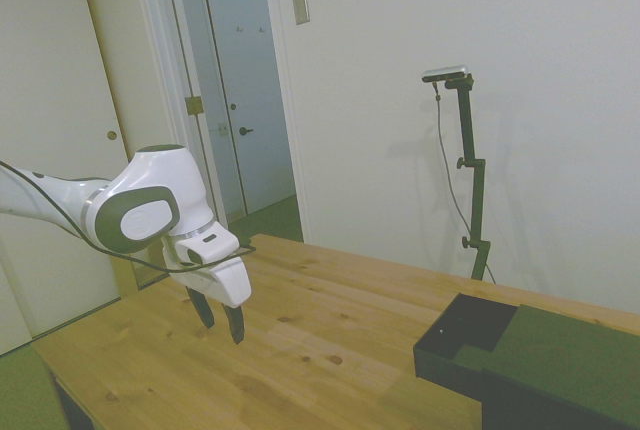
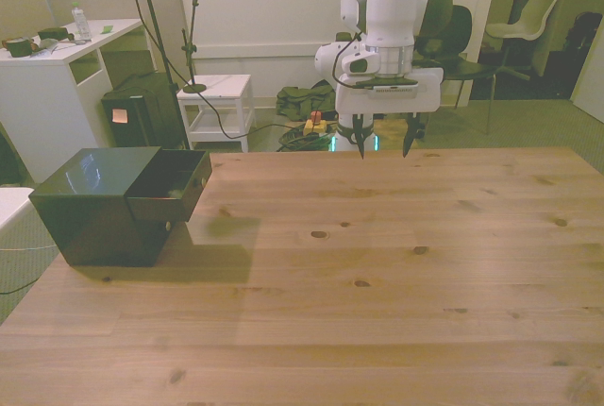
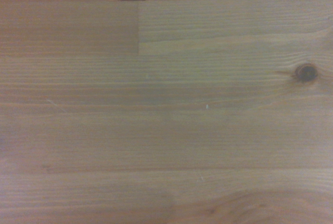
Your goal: Close the top drawer
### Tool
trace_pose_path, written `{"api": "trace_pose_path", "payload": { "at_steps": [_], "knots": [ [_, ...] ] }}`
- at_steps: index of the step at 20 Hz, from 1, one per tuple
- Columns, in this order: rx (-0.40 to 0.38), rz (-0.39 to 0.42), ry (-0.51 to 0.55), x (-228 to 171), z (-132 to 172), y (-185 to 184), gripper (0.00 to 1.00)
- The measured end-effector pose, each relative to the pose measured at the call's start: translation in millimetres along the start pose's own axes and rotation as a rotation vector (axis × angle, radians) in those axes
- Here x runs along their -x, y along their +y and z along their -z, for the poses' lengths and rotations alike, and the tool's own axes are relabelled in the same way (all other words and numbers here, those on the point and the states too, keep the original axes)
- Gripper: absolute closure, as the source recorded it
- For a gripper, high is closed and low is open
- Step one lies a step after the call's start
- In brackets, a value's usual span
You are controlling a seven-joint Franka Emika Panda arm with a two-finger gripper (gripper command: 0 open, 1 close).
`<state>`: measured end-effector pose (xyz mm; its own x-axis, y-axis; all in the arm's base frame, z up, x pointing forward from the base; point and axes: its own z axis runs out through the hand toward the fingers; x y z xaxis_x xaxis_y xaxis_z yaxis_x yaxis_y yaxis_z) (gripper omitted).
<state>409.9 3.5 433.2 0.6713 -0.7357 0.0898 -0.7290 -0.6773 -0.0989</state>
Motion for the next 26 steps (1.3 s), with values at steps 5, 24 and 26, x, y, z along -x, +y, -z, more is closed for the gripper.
{"api": "trace_pose_path", "payload": {
  "at_steps": [5, 24, 26],
  "knots": [
    [-0.004, -0.055, 0.011, -9, 2, 5, 0.00],
    [-0.044, -0.521, 0.138, -146, 21, 34, 0.00],
    [-0.046, -0.567, 0.145, -161, 17, 34, 0.00]
  ]
}}
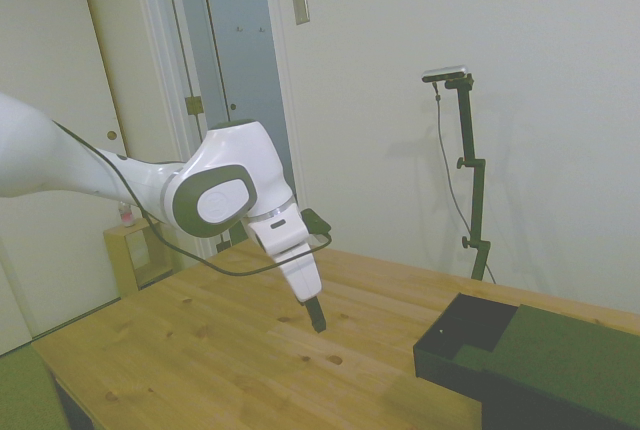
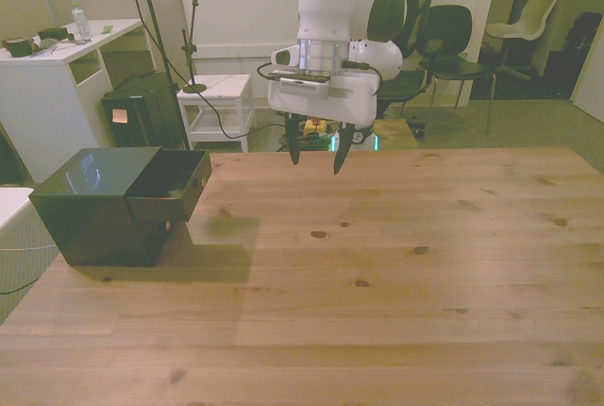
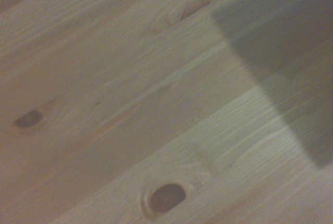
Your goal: Close the top drawer
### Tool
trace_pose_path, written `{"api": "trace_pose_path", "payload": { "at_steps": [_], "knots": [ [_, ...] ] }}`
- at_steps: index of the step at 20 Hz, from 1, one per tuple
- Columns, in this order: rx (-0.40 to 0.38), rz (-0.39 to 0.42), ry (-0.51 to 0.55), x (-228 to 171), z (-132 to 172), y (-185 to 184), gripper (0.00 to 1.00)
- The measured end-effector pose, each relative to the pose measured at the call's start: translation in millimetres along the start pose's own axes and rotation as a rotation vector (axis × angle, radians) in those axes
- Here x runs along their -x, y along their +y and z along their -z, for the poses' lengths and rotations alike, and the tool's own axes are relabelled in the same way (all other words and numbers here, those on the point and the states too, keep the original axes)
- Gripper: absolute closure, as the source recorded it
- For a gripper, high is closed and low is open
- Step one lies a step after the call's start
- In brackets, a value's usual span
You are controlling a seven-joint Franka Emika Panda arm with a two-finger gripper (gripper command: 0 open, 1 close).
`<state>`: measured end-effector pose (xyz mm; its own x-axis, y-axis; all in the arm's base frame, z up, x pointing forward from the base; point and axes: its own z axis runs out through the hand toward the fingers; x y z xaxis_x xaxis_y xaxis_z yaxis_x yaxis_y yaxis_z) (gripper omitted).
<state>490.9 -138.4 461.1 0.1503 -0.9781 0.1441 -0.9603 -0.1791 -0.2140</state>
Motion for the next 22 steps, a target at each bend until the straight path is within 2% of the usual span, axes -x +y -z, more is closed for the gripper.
{"api": "trace_pose_path", "payload": {
  "at_steps": [4, 11, 17, 18, 22],
  "knots": [
    [-0.010, -0.102, 0.025, -30, -12, -13, 0.00],
    [-0.022, -0.333, 0.077, -84, -15, -19, 0.00],
    [0.003, -0.427, 0.099, -124, -28, -2, 0.00],
    [0.008, -0.434, 0.100, -128, -30, 1, 1.00],
    [0.016, -0.440, 0.098, -129, -35, 2, 1.00]
  ]
}}
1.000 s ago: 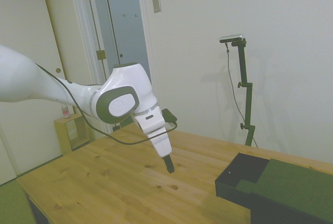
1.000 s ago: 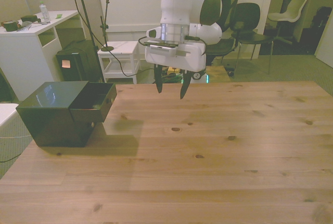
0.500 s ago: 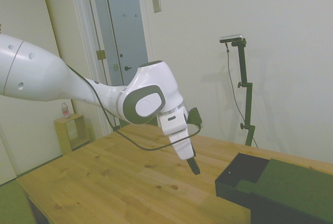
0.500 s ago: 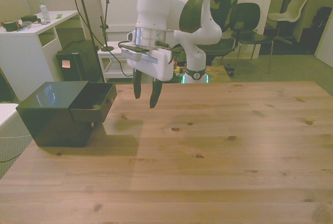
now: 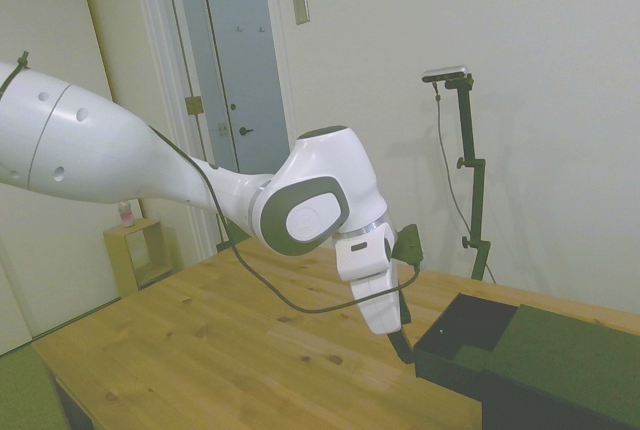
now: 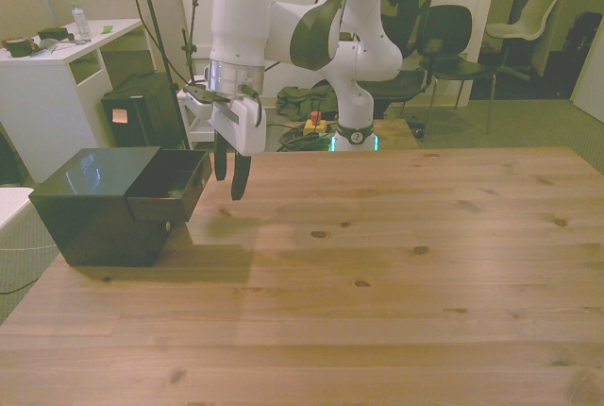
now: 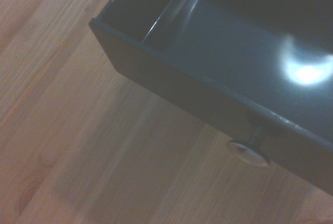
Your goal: Close the top drawer
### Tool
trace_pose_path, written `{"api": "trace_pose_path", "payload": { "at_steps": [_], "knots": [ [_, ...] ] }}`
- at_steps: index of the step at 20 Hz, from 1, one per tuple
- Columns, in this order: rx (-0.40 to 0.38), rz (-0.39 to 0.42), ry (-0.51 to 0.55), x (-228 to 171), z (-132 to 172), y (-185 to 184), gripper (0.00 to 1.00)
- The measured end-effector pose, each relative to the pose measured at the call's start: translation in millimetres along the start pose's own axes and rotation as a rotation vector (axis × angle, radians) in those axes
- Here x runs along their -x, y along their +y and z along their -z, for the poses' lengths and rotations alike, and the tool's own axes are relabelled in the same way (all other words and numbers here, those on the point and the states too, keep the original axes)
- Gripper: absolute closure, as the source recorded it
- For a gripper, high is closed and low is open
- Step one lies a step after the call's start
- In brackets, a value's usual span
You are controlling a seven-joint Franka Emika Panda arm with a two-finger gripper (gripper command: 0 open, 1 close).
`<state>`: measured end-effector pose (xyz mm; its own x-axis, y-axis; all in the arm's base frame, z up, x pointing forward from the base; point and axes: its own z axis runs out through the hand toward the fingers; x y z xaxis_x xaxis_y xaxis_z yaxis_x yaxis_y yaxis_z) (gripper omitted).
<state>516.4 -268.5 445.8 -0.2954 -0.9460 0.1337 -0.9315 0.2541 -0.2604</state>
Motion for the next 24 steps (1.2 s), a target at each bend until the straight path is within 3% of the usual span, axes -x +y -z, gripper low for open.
{"api": "trace_pose_path", "payload": {
  "at_steps": [24],
  "knots": [
    [0.014, -0.075, 0.004, -8.0, -6.7, 4.4, 1.00]
  ]
}}
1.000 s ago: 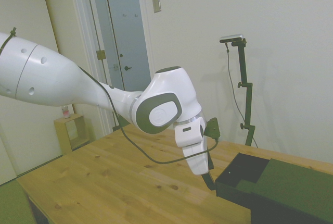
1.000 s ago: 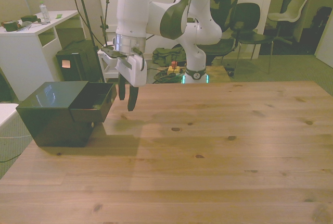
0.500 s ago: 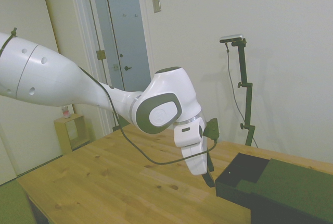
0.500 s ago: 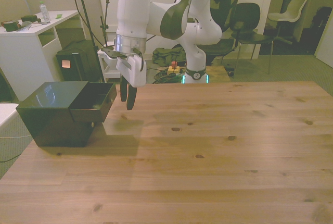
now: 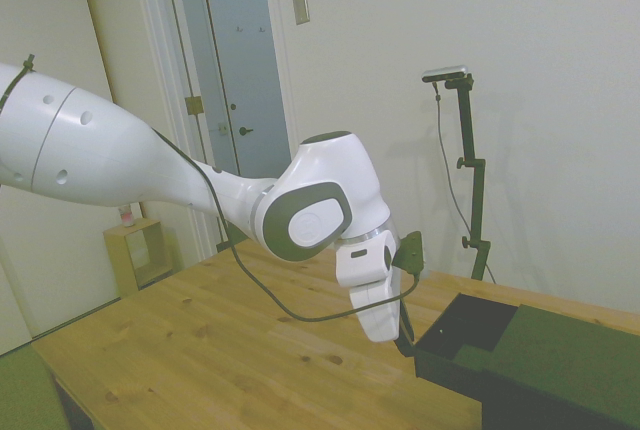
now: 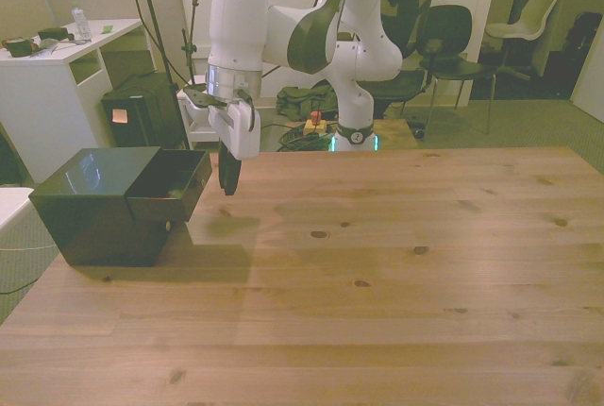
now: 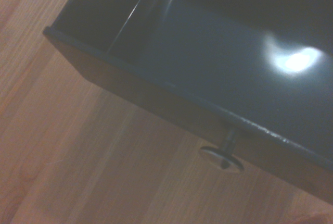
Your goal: Close the top drawer
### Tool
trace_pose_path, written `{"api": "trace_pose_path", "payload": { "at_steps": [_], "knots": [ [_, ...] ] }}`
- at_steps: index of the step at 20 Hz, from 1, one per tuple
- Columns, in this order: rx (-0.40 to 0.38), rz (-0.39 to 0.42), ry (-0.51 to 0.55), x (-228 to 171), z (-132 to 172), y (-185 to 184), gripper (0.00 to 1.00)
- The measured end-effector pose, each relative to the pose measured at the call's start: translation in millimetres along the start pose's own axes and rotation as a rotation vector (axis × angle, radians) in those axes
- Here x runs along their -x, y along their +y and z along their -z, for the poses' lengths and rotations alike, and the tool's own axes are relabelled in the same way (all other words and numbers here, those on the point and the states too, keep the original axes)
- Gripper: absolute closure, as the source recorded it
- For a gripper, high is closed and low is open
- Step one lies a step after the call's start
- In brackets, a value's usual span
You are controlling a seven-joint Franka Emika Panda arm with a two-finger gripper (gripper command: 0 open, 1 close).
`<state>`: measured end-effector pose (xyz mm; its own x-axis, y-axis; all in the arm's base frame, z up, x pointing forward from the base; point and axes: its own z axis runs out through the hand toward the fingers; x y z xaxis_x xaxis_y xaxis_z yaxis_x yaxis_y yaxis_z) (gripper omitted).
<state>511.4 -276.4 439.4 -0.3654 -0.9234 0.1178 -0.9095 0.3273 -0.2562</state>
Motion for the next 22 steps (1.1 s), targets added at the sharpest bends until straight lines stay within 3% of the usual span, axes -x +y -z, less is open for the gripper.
{"api": "trace_pose_path", "payload": {
  "at_steps": [22],
  "knots": [
    [-0.010, -0.111, 0.025, -69, 2, -1, 1.00]
  ]
}}
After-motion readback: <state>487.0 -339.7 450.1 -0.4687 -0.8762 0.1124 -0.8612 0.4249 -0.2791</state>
